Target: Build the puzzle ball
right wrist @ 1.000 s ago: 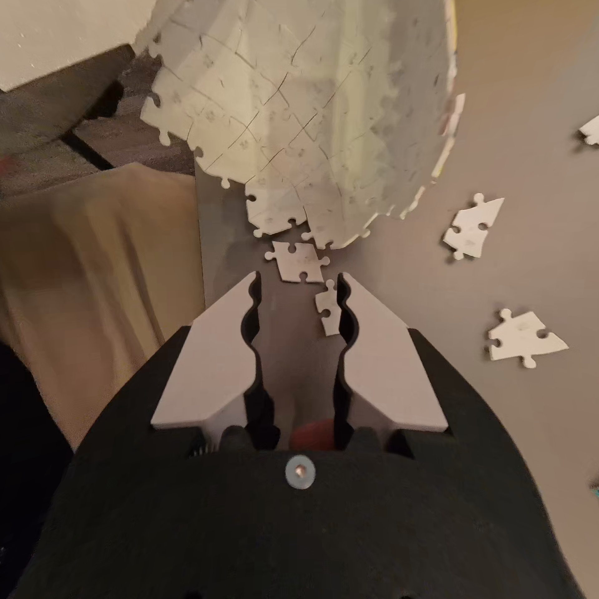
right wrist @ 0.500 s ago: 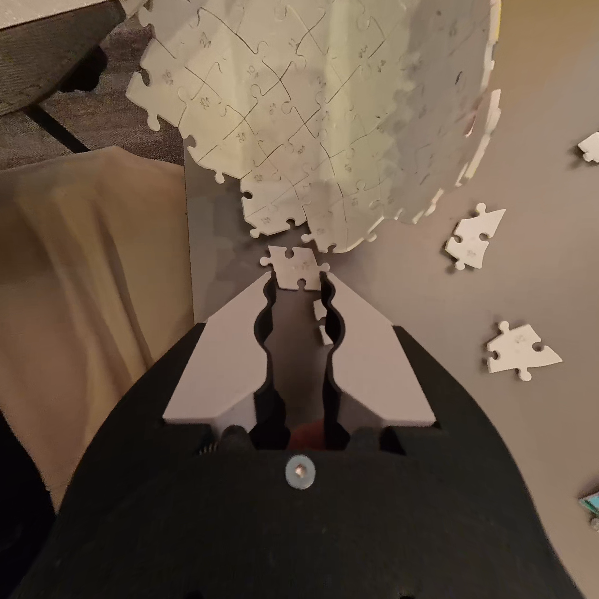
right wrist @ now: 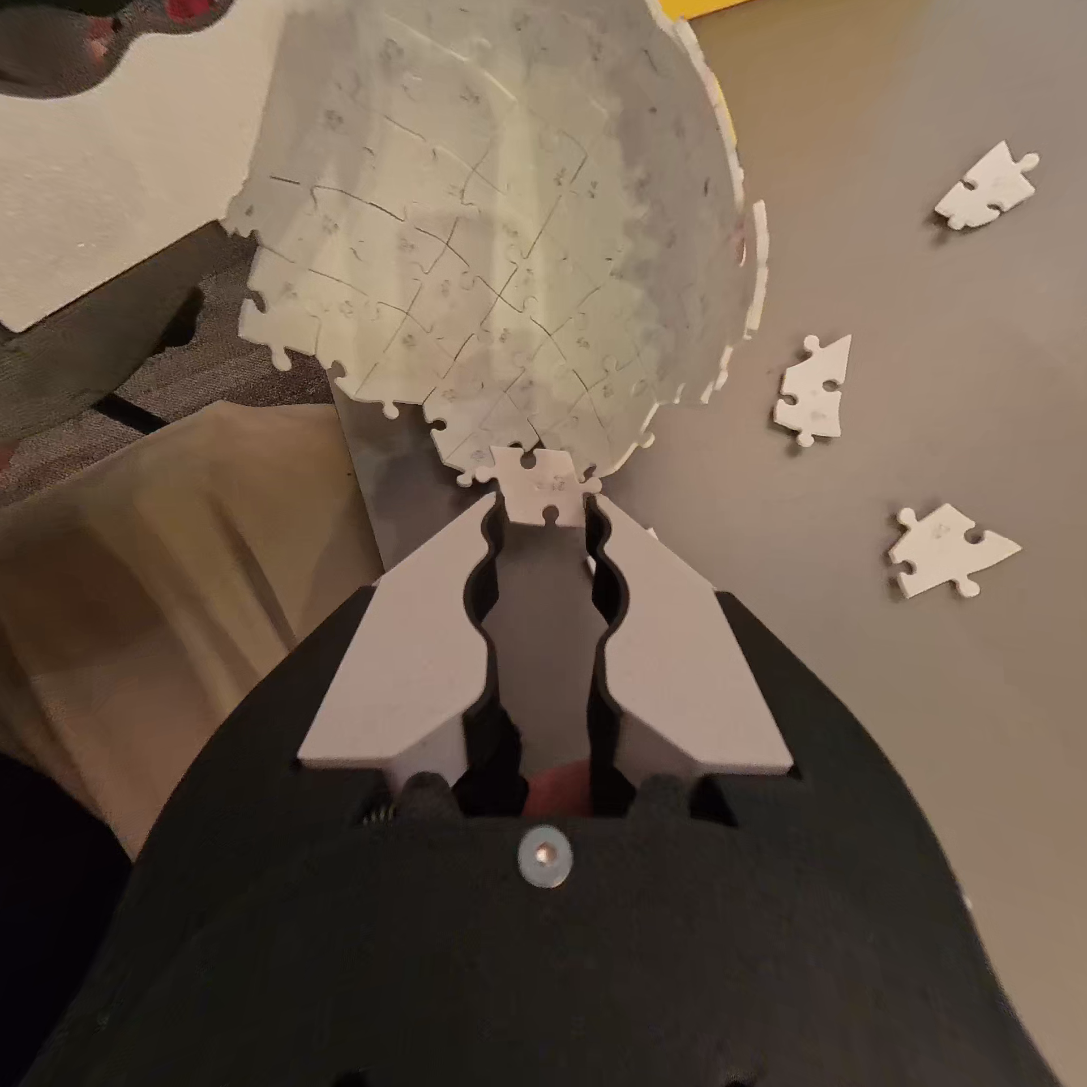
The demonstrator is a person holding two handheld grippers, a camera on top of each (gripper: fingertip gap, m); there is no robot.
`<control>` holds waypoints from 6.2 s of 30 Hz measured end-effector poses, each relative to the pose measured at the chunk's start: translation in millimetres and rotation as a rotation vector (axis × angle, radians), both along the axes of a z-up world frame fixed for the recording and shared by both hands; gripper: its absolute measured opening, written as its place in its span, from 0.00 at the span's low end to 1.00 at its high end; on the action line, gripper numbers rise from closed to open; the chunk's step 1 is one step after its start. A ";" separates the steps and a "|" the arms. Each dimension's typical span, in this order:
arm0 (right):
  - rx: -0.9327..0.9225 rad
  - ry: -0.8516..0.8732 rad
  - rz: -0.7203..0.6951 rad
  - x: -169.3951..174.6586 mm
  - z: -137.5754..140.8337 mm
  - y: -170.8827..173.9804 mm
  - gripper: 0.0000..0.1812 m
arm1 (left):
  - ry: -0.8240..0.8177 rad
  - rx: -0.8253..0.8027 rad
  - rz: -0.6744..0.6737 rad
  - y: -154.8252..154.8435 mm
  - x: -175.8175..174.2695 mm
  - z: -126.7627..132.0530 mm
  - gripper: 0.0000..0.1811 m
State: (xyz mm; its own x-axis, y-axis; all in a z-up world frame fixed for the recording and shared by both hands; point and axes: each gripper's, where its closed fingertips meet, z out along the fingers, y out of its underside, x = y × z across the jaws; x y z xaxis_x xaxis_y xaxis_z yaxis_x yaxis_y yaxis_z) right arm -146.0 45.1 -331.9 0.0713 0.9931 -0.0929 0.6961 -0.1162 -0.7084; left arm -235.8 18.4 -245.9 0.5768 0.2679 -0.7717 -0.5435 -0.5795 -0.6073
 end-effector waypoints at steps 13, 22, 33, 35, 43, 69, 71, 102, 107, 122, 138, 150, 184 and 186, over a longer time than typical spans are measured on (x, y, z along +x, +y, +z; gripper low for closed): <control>0.008 -0.007 -0.075 3.4 -8.9 4.7 0.14 | -0.046 0.002 -0.023 -2.4 12.4 -2.0 0.02; 0.015 -0.022 -0.116 6.2 -12.8 16.9 0.14 | -0.056 0.016 -0.065 -0.4 30.0 1.7 0.04; -0.066 -0.032 -0.148 6.0 -13.0 17.4 0.14 | -0.043 0.024 -0.105 2.6 39.4 4.0 0.04; -0.077 -0.037 -0.147 6.2 -12.9 15.9 0.14 | -0.044 0.023 -0.109 3.0 39.6 3.9 0.04; -0.073 -0.047 -0.141 9.7 -11.8 13.2 0.20 | -0.037 0.025 -0.115 3.3 40.1 3.5 0.03; -0.055 -0.031 -0.151 8.5 -13.8 20.1 0.13 | -0.017 0.026 -0.143 2.2 49.4 4.1 0.03; -0.052 -0.025 -0.154 7.6 -13.8 21.1 0.12 | -0.017 0.026 -0.147 1.1 50.7 4.0 0.04; 0.081 0.029 -0.190 13.7 0.2 33.7 0.13 | -0.003 0.027 -0.221 0.8 74.6 5.5 0.05; 0.108 0.003 -0.172 20.3 -1.8 33.0 0.12 | 0.001 0.026 -0.224 0.9 75.4 5.3 0.04; 0.071 -0.056 -0.037 40.4 -6.1 25.0 0.14 | -0.010 0.039 -0.256 2.1 80.6 7.2 0.04; 0.103 -0.075 0.011 37.3 -12.5 21.7 0.07 | -0.014 0.057 -0.337 1.3 93.3 11.6 0.05; 0.104 -0.124 0.107 35.2 -14.4 19.8 0.05 | -0.051 0.070 -0.425 -4.4 105.7 12.3 0.07; 0.148 -0.138 0.375 23.1 -17.3 14.4 0.00 | -0.974 0.028 -0.348 27.2 52.3 -31.1 0.00; 0.135 -0.139 0.383 21.1 -17.3 13.4 0.00 | -0.975 0.028 -0.347 27.8 51.5 -31.0 0.00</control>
